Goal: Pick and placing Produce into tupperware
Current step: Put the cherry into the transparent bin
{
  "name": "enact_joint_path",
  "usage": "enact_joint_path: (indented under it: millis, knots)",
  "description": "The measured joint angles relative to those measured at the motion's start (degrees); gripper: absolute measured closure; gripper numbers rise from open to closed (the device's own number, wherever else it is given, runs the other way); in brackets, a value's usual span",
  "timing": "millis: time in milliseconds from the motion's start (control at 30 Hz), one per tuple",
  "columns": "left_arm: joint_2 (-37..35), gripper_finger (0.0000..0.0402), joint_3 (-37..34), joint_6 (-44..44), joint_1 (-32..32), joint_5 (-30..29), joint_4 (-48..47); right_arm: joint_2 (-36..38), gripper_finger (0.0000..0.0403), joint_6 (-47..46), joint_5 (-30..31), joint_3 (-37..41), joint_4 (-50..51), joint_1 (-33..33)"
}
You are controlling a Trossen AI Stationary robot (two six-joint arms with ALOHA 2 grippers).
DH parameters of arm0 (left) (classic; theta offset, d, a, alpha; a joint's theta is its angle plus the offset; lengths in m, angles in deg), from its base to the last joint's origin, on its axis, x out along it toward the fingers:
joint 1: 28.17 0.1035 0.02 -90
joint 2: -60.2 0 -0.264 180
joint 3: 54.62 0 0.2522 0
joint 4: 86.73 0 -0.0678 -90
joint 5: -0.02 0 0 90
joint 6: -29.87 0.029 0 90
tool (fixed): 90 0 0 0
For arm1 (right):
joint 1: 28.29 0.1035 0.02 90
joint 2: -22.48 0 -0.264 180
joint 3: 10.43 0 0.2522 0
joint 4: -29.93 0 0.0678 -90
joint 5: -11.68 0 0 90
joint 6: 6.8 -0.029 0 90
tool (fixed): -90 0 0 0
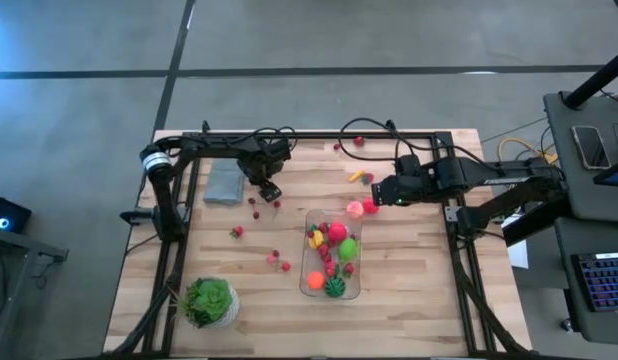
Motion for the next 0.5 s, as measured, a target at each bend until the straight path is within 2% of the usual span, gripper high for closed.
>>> enact_joint_path:
  millis: [267, 500]
  knots:
    - [0.0, 0.0219, 0.3, -0.4, 0.1, -0.4, 3.3, 0.0, 0.0139, -1.1, 0.0, 1.5, 0.0, 0.0]
    - [0.0, 0.0240, 0.2, -0.5, 0.1, -0.5, 1.5, 0.0, 0.0136, -1.1, -0.2, 1.7, -0.1, 0.0]
